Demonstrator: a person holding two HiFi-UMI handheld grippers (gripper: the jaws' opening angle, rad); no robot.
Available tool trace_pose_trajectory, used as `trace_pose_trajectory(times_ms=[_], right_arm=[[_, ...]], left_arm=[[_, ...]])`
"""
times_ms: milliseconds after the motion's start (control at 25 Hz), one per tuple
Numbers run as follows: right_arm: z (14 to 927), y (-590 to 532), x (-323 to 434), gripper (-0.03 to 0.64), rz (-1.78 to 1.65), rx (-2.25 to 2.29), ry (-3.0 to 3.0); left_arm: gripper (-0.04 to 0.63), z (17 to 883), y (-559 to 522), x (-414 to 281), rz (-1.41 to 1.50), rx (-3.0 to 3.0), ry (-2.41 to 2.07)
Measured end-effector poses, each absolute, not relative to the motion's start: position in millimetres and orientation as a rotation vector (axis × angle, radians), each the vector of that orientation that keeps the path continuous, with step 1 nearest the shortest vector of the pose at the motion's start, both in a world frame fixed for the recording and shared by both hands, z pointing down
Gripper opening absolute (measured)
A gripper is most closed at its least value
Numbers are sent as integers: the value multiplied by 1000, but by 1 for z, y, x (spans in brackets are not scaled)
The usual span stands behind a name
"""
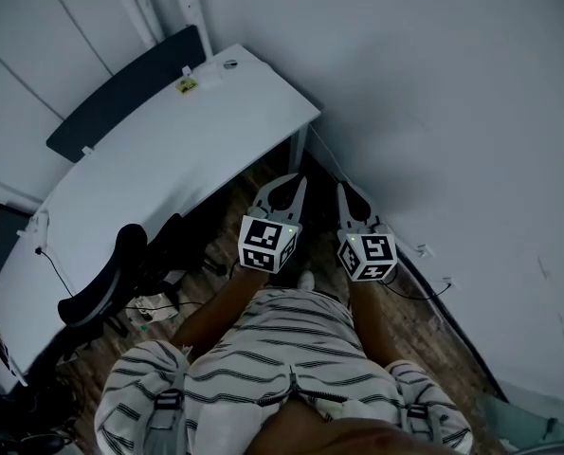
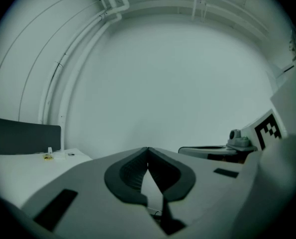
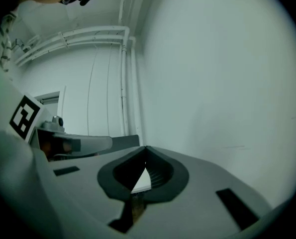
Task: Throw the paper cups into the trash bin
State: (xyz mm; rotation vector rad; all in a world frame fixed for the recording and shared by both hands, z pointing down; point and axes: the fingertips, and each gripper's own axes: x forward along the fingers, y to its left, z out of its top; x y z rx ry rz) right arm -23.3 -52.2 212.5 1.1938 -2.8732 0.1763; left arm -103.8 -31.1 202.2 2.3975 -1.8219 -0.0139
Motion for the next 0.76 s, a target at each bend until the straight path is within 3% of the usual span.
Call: trace_pose_trajectory(times_ms=[760], right_arm=[[203,-53,-35,9,72,1135,-2919]], left_arm=[[24,195,-34,-109,-72,2401,-1867]])
